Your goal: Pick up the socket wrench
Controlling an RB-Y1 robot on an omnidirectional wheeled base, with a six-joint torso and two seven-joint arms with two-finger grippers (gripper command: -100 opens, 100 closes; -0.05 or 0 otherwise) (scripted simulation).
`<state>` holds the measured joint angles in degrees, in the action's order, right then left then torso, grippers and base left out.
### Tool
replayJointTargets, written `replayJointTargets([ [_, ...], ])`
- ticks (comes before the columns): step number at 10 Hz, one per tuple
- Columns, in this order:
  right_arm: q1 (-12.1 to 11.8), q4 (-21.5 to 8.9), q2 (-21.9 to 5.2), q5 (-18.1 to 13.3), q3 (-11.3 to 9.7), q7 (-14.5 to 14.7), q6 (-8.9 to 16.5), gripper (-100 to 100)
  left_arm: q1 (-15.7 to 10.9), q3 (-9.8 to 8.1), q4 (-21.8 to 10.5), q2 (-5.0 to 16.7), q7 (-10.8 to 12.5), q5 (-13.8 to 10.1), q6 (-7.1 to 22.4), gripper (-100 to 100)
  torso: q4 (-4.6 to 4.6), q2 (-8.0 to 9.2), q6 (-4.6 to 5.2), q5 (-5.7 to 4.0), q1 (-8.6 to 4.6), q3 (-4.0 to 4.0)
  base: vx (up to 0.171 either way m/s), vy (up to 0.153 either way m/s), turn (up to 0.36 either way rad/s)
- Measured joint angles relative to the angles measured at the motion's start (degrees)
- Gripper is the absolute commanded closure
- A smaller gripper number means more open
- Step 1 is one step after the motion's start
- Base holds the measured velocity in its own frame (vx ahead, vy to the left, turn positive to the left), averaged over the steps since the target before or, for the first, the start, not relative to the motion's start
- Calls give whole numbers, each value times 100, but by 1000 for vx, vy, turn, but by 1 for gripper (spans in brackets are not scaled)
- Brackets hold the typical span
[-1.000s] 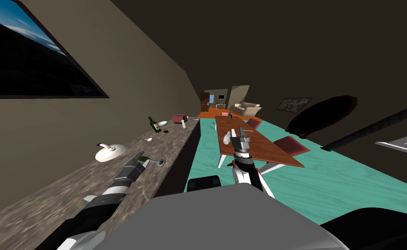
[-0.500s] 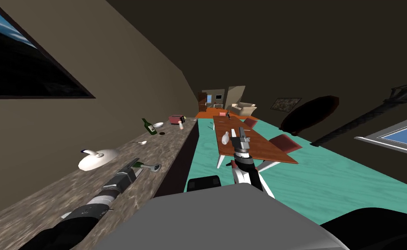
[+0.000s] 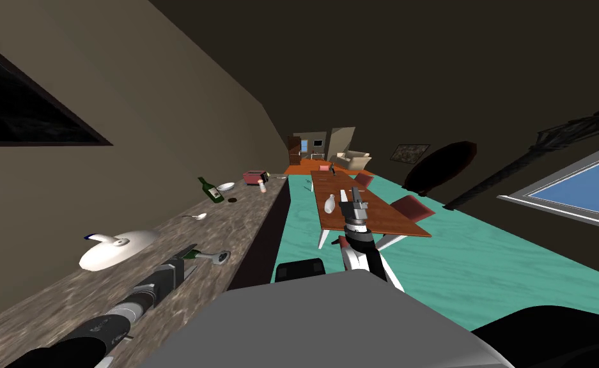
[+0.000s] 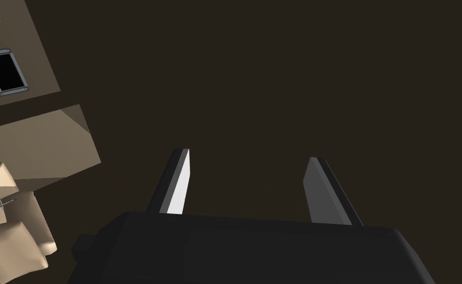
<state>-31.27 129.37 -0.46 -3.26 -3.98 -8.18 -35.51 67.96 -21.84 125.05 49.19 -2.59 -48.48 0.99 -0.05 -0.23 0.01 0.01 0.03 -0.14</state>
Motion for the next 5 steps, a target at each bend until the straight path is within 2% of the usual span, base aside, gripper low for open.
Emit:
replayJointTargets([
  [5,0,0,0,0,0,0,0,0,649,-272,-109,625,-40,-684,490,-100,1,5,-3,0,-1,3,50,16,-79],
])
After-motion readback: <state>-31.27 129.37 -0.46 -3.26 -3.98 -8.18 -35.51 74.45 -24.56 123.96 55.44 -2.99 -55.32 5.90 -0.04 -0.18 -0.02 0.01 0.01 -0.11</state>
